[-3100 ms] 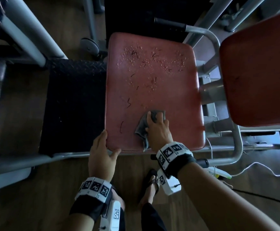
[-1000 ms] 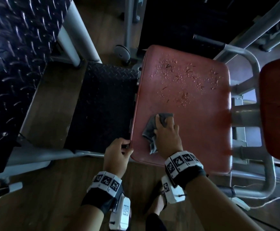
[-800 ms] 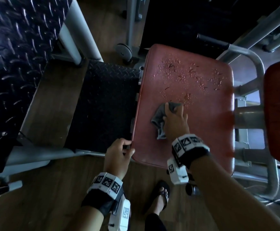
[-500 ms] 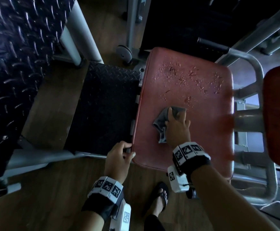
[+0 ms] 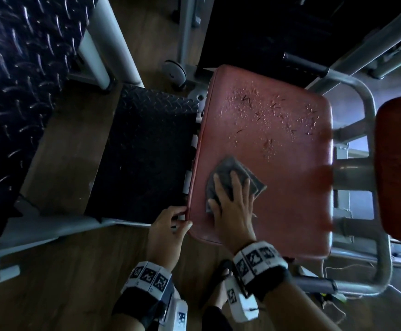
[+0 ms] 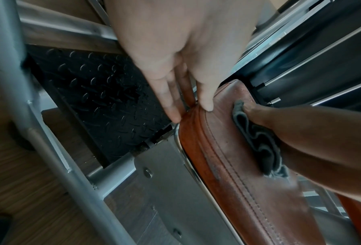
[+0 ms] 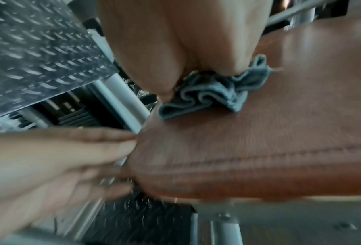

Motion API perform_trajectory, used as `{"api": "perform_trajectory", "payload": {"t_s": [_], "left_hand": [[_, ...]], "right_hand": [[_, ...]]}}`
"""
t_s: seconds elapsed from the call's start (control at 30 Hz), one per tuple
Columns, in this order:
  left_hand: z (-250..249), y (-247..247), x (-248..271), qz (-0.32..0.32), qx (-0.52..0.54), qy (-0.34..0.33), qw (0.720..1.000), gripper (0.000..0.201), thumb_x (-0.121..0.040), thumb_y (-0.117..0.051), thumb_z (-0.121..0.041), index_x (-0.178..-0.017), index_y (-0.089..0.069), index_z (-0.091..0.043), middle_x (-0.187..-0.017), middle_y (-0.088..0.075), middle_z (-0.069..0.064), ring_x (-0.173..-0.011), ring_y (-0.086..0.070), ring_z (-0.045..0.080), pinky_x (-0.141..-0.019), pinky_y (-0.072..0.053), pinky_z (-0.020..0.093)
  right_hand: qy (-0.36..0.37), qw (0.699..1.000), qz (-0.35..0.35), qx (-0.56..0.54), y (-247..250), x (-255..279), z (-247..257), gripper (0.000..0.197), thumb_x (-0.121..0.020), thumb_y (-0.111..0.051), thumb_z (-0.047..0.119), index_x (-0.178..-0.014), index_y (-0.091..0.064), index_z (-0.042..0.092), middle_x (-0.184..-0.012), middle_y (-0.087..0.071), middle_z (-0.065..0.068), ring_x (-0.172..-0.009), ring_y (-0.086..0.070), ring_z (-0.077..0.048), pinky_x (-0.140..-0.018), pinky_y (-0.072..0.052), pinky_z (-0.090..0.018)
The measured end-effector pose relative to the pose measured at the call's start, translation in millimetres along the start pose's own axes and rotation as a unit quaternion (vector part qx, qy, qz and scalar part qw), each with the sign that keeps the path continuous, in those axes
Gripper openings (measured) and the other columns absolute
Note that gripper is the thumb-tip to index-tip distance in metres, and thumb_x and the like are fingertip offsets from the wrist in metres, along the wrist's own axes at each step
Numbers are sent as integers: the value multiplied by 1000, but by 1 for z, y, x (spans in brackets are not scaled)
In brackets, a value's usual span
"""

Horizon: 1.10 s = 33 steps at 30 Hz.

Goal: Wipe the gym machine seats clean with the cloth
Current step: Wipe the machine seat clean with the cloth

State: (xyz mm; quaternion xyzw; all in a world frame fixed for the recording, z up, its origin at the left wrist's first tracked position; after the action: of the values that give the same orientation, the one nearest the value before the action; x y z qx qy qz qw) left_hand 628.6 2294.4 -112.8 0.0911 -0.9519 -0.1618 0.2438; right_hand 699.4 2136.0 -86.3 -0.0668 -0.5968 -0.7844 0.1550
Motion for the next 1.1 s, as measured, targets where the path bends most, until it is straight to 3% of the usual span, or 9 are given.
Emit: {"api": "perform_trajectory", "payload": {"t_s": [0.13, 0.23, 0.33, 0.43, 0.67, 0.83, 0.93, 1.0, 1.1], "left_hand": [[2, 3, -4, 25, 17, 11, 999, 30, -84, -74, -19, -111, -66, -27, -104, -69, -11, -86, -67, 0, -75, -58, 30], [-1, 5, -6, 40, 10, 5, 999, 30, -83, -75, -18, -111, -66, -25, -104, -70, -13, -86, -66, -2, -75, -55, 20], [-7, 8, -9, 50, 21, 20, 998, 28, -82, -75, -15, -108, -67, -23, -102, -71, -12, -84, -66, -5, -72, -52, 13], [-10, 9, -11, 56, 16, 14, 998, 27, -82, -76, -13, -106, -67, -21, -102, -70, -13, -85, -65, -7, -69, -48, 7], [-12, 11, -13, 56, -13, -21, 998, 26, -80, -78, -11, -102, -66, -17, -100, -69, -13, -88, -64, -7, -69, -47, 6], [-16, 11, -12, 67, -31, -15, 997, 24, -81, -77, -14, -102, -65, -20, -98, -67, -15, -87, -61, -12, -68, -45, 4], [-13, 12, -14, 76, -36, -1, 996, 24, -81, -77, -18, -100, -64, -25, -94, -69, -15, -82, -65, -7, -69, -52, 13], [-11, 11, -16, 79, -38, -8, 996, 24, -81, -77, -17, -100, -63, -24, -92, -70, -12, -81, -66, -4, -69, -54, 17], [-12, 11, -16, 75, -40, -9, 996, 24, -82, -76, -15, -101, -63, -21, -89, -69, -11, -81, -64, -6, -67, -48, 9]], "right_hand": [[31, 998, 21, 54, -4, -7, -3, 54, -101, -21, 39, -153, -10, 31, -162, -2, -6, -145, 5, -44, -116, -5, -59], [51, 996, 34, 72, 4, -37, -11, 57, -102, -33, 32, -153, -9, 31, -162, -3, -7, -145, 1, -45, -115, -5, -61], [56, 995, 27, 80, 16, -71, -9, 56, -102, -30, 32, -154, -10, 30, -161, -7, -10, -144, -4, -47, -115, -12, -63], [21, 996, 32, 84, 26, -106, -7, 55, -103, -26, 34, -153, -4, 33, -161, -2, -8, -145, -2, -45, -115, -9, -63], [-5, 995, 42, 92, 41, -161, -2, 59, -103, -30, 34, -153, 1, 33, -162, 1, -7, -145, 0, -45, -114, -9, -64], [27, 993, 44, 108, 27, -129, 4, 59, -100, -28, 35, -154, -6, 27, -161, -2, -11, -144, -4, -46, -115, -15, -61], [52, 988, 81, 119, 12, -75, 4, 56, -98, -24, 35, -153, -18, 24, -161, -2, -11, -145, -4, -45, -114, -18, -62], [39, 992, 84, 82, 6, -32, 1, 61, -99, -31, 32, -154, -6, 24, -161, 0, -13, -145, -4, -44, -116, -16, -58], [30, 991, 91, 89, 4, -8, -2, 64, -98, -28, 33, -154, 2, 26, -161, 5, -11, -146, 0, -43, -116, -16, -57]]}}
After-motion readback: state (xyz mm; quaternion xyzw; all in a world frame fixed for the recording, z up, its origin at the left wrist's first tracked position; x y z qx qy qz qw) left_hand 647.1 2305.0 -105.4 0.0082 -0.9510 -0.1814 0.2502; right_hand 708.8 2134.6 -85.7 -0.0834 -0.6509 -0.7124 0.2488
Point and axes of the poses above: each hand's wrist, its own x-axis away from the middle knuckle, its own y-axis out of the back of the hand, z = x × y, the point moved 3 cm from there along -x, towards the middle knuckle
